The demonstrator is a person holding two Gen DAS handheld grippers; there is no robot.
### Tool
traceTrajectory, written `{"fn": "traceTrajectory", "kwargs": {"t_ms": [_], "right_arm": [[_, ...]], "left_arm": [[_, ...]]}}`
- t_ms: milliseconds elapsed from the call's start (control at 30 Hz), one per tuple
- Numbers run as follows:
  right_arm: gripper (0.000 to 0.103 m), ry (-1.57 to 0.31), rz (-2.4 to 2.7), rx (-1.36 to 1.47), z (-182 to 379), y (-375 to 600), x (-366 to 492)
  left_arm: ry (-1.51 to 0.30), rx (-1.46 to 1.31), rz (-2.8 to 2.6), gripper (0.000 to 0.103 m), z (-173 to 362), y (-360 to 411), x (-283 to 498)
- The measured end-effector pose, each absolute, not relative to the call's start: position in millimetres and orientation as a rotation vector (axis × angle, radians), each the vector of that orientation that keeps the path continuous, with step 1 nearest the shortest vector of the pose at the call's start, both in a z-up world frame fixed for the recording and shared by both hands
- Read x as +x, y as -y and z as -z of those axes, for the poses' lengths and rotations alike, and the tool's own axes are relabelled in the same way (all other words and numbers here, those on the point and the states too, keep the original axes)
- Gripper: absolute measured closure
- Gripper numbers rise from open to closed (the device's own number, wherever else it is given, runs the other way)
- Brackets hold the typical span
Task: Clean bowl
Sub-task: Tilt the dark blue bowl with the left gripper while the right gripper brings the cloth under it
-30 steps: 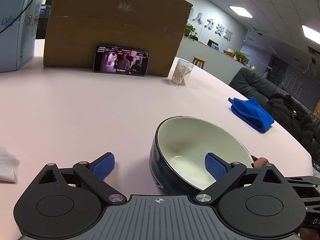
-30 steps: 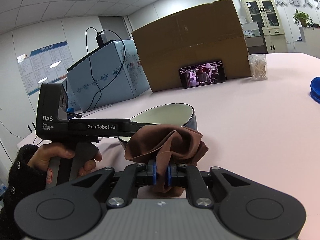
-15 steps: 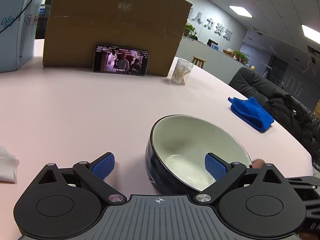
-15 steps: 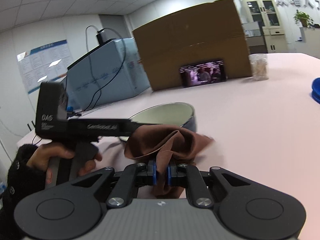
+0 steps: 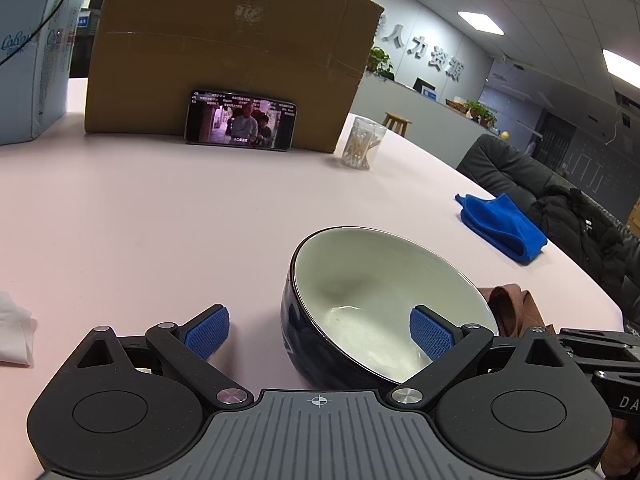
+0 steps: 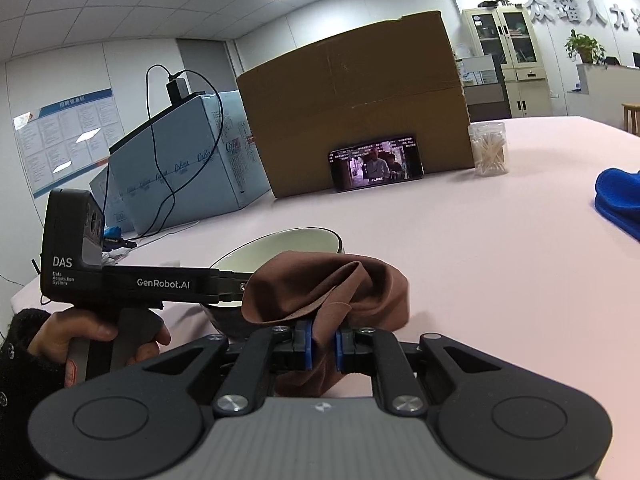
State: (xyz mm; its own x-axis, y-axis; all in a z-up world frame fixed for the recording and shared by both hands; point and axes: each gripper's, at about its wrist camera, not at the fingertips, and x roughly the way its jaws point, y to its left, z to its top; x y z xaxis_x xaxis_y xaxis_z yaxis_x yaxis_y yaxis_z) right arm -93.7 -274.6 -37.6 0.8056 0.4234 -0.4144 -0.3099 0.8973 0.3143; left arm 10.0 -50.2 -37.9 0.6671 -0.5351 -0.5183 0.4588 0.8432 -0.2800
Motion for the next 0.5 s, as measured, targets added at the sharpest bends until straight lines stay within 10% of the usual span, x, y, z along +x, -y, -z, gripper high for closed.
{"fn": "traceTrajectory", "kwargs": {"t_ms": [500], "right_arm": [[0.090, -0.564, -0.510, 0.180, 35.1, 267.8, -112.5]], "left_arm": [[-0.626, -0.134, 0.564, 0.005, 38.4, 48.0, 10.0]]}}
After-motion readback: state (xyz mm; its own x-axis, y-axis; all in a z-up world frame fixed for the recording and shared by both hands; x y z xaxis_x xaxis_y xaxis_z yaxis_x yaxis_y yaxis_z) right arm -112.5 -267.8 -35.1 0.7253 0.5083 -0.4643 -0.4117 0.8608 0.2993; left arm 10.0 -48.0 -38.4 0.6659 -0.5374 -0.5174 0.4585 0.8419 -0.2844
